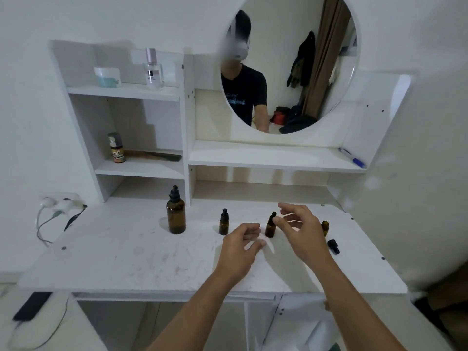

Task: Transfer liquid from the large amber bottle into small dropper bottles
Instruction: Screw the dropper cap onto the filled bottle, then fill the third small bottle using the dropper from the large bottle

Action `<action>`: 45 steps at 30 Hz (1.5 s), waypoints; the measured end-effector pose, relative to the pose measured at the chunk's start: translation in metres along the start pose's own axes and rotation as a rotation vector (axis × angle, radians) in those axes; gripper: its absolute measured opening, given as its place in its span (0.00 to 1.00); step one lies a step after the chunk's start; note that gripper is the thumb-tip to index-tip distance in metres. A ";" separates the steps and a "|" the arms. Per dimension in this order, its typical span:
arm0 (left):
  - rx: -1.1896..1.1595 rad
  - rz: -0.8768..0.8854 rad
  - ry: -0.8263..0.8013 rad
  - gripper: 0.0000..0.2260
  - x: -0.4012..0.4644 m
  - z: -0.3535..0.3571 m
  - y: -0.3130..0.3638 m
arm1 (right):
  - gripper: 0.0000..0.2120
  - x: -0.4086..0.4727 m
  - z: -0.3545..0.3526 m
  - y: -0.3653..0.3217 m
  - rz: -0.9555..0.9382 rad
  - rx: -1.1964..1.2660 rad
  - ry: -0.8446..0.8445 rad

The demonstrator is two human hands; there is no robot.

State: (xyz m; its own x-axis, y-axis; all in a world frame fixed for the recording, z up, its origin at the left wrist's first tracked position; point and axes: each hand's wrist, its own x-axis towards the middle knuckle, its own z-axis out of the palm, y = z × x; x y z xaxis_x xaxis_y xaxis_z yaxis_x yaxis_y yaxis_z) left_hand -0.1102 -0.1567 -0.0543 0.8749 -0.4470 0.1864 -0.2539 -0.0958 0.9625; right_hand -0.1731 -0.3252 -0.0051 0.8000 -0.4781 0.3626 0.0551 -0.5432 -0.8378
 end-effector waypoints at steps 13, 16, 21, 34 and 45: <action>0.089 -0.089 0.373 0.17 -0.052 -0.156 -0.017 | 0.11 0.003 0.104 -0.099 -0.192 0.054 -0.144; 0.083 -0.120 0.429 0.25 -0.042 -0.173 -0.019 | 0.13 0.012 0.129 -0.115 -0.204 0.040 -0.221; 0.068 -0.151 0.421 0.35 -0.016 -0.174 -0.022 | 0.15 0.025 0.163 -0.128 -0.200 -0.002 -0.307; 0.099 -0.135 0.375 0.23 0.006 -0.171 -0.030 | 0.05 0.036 0.185 -0.130 -0.161 0.004 -0.216; 0.128 -0.131 0.379 0.23 0.006 -0.170 -0.030 | 0.03 0.040 0.187 -0.130 -0.176 -0.033 -0.197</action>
State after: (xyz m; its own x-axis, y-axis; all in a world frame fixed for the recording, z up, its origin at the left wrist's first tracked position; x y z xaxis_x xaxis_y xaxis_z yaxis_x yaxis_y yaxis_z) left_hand -0.0271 -0.0055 -0.0485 0.9869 -0.0668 0.1468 -0.1590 -0.2500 0.9551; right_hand -0.0368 -0.1446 0.0424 0.8809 -0.2328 0.4120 0.1862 -0.6300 -0.7540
